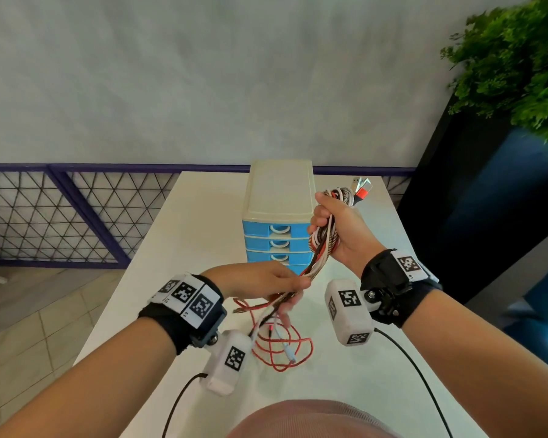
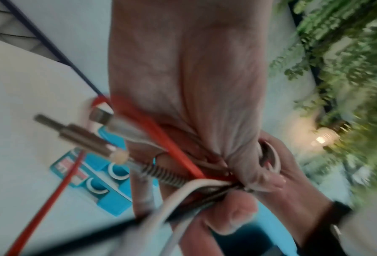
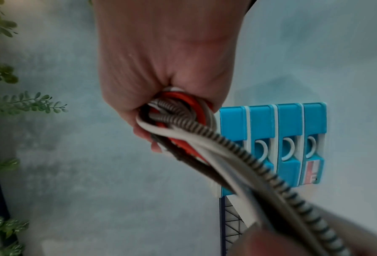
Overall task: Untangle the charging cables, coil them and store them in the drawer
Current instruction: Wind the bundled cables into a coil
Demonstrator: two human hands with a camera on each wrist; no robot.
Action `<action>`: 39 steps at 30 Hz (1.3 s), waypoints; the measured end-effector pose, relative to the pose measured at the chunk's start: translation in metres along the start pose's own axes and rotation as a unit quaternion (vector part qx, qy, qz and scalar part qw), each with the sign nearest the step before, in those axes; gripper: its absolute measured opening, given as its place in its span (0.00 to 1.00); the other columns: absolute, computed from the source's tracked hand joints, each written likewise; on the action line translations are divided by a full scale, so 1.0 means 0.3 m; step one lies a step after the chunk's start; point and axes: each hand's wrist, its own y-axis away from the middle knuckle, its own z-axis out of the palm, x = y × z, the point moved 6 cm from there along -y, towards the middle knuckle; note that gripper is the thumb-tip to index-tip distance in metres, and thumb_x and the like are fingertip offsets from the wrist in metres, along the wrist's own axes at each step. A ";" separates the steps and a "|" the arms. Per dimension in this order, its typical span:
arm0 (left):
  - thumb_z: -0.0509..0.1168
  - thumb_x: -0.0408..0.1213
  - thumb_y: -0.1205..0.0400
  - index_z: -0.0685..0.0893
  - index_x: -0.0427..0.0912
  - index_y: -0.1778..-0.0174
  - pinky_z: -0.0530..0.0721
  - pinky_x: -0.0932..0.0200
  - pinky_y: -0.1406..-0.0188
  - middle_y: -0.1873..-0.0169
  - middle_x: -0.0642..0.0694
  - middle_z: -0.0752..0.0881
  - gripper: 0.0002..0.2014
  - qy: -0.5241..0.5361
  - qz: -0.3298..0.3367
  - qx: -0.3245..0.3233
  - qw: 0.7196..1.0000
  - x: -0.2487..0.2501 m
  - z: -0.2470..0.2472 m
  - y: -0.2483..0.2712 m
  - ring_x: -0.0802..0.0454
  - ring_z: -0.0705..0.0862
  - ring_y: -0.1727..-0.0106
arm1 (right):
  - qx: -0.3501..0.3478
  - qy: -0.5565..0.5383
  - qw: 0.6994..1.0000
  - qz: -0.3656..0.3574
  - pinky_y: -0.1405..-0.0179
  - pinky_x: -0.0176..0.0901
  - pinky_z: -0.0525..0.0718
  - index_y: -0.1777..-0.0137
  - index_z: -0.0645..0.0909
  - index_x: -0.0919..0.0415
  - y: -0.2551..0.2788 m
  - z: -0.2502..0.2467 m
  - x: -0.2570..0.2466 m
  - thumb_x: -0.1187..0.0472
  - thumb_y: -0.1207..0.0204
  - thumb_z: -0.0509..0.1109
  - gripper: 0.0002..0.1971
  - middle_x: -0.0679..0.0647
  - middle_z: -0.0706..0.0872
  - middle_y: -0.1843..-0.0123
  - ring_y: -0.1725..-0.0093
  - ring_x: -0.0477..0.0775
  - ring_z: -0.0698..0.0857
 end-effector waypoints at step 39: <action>0.66 0.47 0.20 0.88 0.47 0.62 0.82 0.56 0.58 0.63 0.51 0.91 0.11 -0.257 -0.008 0.141 0.956 0.115 -0.207 0.065 0.52 0.87 0.61 | -0.166 0.285 0.941 0.081 0.42 0.67 0.85 0.37 0.79 0.68 0.113 0.050 0.145 0.54 0.17 0.66 0.18 0.72 0.89 0.47 0.45 0.74 0.88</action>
